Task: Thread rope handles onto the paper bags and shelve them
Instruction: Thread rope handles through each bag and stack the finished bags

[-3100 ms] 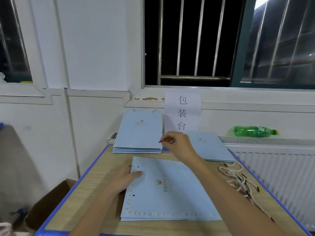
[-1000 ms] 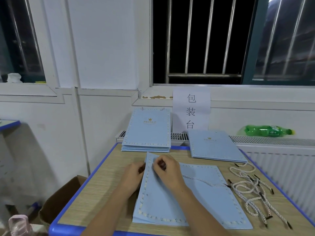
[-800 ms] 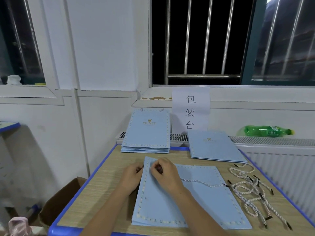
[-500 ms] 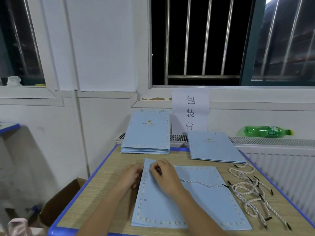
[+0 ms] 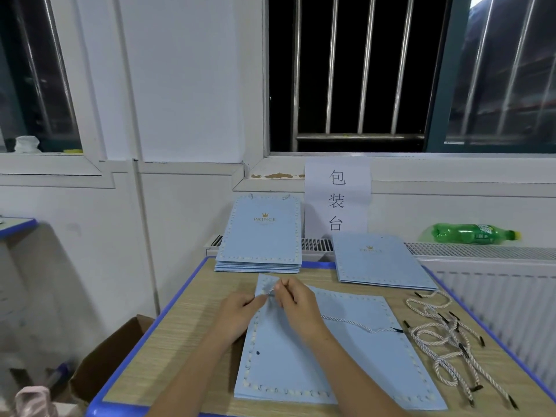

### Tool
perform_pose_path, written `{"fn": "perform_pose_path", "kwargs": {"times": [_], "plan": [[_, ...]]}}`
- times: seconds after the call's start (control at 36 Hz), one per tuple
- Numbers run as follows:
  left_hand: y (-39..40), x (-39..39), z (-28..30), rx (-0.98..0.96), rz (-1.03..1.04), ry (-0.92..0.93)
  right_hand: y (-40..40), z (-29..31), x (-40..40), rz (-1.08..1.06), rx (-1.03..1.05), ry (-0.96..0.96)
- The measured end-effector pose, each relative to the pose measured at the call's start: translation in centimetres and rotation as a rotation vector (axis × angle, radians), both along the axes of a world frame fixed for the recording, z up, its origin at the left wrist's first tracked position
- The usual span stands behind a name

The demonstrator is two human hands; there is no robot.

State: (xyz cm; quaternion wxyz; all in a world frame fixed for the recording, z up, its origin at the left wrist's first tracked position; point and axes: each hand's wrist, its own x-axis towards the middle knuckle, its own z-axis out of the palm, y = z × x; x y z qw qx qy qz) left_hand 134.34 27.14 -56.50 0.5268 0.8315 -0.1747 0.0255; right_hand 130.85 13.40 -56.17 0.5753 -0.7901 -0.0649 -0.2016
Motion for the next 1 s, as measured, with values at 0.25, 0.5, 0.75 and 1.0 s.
{"fn": "perform_pose_path", "kwargs": {"times": [0.25,0.5,0.75,1.0], "plan": [[1.0,0.5,0.1,-0.196,0.133,0.180,-3.9,2.0,-0.3,-0.036,-0.538,0.198],[0.9,0.5,0.2,-0.259,0.137,0.207,-12.3,4.3,-1.4,-0.414,-1.028,0.381],[0.9,0.1,0.6,-0.274,0.133,0.239,-15.4,5.6,-2.8,-0.360,-1.013,0.543],[1.8,-0.6,2.0,-0.270,-0.033,0.494,-10.2,6.3,-4.9,0.315,-0.196,0.626]]}}
